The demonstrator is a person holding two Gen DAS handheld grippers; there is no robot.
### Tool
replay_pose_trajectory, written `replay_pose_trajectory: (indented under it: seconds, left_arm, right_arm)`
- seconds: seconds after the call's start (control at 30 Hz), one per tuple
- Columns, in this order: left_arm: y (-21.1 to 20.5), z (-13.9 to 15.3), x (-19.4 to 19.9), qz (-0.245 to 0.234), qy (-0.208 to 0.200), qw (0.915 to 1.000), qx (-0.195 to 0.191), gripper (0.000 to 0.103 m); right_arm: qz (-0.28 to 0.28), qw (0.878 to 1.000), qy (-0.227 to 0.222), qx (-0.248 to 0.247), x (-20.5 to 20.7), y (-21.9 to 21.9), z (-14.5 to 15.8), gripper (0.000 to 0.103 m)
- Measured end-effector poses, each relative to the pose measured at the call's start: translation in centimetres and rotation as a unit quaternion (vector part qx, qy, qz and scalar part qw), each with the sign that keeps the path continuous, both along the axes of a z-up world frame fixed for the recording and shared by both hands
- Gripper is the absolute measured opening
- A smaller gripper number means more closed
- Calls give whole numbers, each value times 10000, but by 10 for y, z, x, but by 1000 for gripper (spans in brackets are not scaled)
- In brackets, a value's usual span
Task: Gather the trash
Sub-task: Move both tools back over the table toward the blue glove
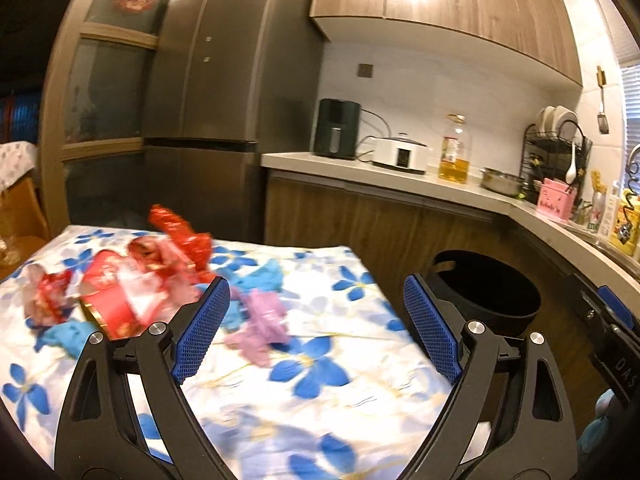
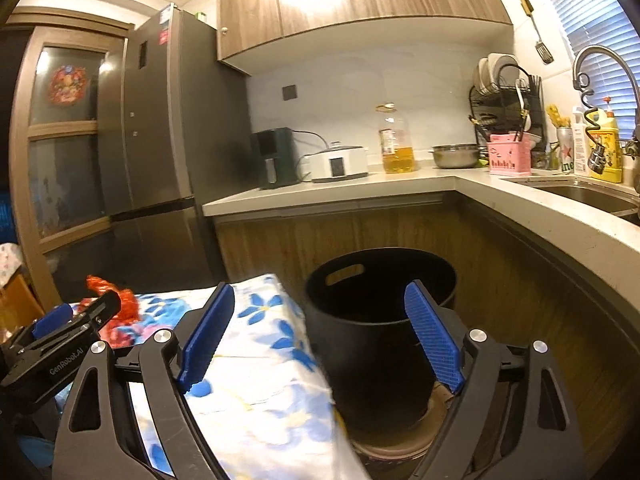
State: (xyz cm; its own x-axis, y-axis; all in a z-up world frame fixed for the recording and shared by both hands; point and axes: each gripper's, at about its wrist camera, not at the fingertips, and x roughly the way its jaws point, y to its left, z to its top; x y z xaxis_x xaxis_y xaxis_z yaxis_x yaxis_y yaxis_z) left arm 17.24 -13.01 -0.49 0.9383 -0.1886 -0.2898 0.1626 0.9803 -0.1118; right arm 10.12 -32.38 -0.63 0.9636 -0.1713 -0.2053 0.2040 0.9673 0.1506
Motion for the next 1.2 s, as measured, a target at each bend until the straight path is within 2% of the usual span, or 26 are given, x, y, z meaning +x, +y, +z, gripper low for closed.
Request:
replay_pose_trajectory:
  seconds: [0.33,0.57,0.83,1.03,1.2]
  left_arm:
    - [68,-14,-17,723,47,9973,104,87]
    - [121,-33,-17,1398,248,9898,144,87]
    - [165,-45,-15,1925,364,9805,170,87]
    - [187,-53,-11,2032,498,9776,209,87]
    - [200,-61,-2,2038,761,9760,-20,87]
  right_arm:
    - [458,9989,1,-74,2,59,-7,84]
    - [785,9968,150,-74,15,92,-17,84]
    - [1174,9926,308,-82,32,124,-30,84]
    - [1455,9883,442,-114,42,149,-39,84]
    - [1648,9849,512,-167,49,170,-44,84]
